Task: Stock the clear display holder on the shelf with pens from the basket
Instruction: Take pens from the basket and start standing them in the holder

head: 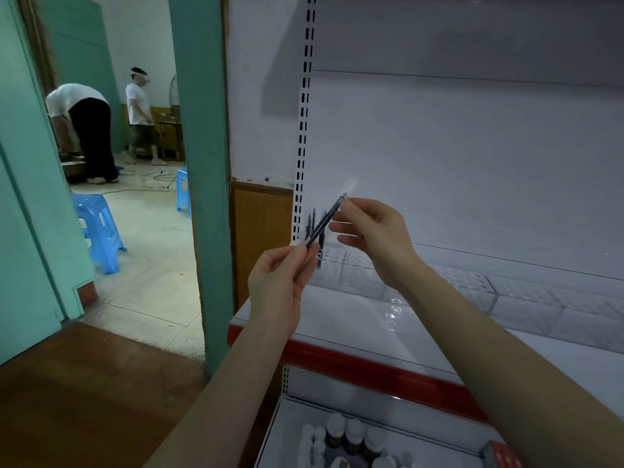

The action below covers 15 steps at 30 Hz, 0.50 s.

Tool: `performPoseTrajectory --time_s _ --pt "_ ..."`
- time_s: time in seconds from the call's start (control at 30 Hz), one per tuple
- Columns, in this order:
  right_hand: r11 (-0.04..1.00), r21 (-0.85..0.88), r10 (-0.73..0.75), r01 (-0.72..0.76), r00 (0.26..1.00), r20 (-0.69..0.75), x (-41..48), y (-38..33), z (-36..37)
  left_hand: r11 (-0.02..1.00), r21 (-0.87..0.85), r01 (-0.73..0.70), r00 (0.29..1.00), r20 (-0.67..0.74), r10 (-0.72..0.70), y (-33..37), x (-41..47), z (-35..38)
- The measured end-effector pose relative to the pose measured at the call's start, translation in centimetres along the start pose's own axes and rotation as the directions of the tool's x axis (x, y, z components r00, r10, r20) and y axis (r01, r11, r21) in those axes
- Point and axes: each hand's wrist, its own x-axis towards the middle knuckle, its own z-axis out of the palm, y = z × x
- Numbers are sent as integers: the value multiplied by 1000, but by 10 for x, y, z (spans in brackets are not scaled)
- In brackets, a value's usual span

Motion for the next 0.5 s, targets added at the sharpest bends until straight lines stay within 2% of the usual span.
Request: performPoseTrajectory --time_s 0.07,0.1,0.13,0.17,0.23,0.27,0.33,0.4,0.5 --pt "1000 -5 11 -11 999 -41 3 -2 1 977 187 -99 995 20 97 -2 -2 0" --pt "1000 -26 7 -8 999 -51 4 -2 2 924 338 -178 984 42 174 -4 -1 -2" --pt "998 -58 -6 3 998 -55 6 -3 2 815 513 -271 961 94 261 -6 0 -6" --pt "996 -92 -28 22 998 -59 7 -3 2 661 659 -358 929 178 326 -8 1 -11" --pt "979 -183 -101 85 992 -81 12 -3 1 359 811 -461 879 362 310 -12 0 -21" --pt "964 -237 -144 119 985 -93 15 -3 1 228 845 -484 868 430 248 -16 -1 -27" --pt "924 -348 -211 161 971 -113 23 0 2 -17 877 -479 873 479 92 -22 -4 -37" --pt "879 -443 -249 175 962 -115 29 4 5 -203 844 -496 862 506 -2 -27 -7 -45" --pt "826 -530 -281 195 956 -87 36 13 12 -259 804 -535 834 552 -10 -30 -5 -47"
